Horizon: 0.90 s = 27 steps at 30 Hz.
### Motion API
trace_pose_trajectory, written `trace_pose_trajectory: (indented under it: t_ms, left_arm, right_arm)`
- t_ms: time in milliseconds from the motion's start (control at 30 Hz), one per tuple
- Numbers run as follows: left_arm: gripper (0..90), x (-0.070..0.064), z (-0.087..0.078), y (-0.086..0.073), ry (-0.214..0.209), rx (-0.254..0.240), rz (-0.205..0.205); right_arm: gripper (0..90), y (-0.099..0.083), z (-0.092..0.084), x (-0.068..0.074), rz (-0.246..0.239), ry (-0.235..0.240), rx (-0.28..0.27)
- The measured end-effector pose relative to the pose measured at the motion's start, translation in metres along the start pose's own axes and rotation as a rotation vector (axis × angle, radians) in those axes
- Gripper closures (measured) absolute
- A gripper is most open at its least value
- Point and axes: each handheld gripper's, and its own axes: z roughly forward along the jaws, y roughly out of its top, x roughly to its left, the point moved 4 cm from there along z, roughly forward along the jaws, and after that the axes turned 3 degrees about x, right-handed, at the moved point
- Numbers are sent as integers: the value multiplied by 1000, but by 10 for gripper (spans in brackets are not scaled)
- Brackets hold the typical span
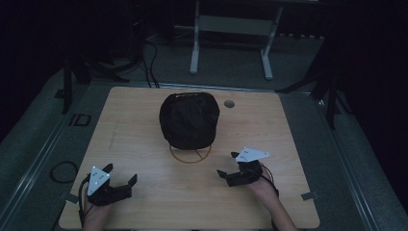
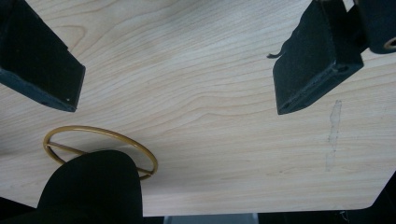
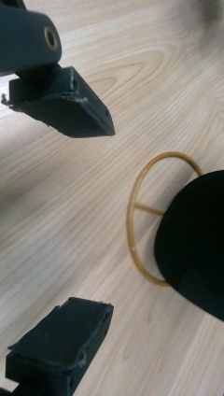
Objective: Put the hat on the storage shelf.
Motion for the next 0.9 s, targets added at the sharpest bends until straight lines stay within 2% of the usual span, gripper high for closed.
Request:
trace_pose_trajectory:
  t_ms: [267,633,900]
  left_arm:
    - [29,0,0,0,2,-2,3]
    - [29,1,0,0,7,-2,4]
    - [29,0,0,0,3,0,1]
  right_arm:
    - [121,-19,-1,-7,18,-20,29]
    - [121,-37,-8,-14,17,-42,52]
    - [122,-44,-18,-15,30,-51,22]
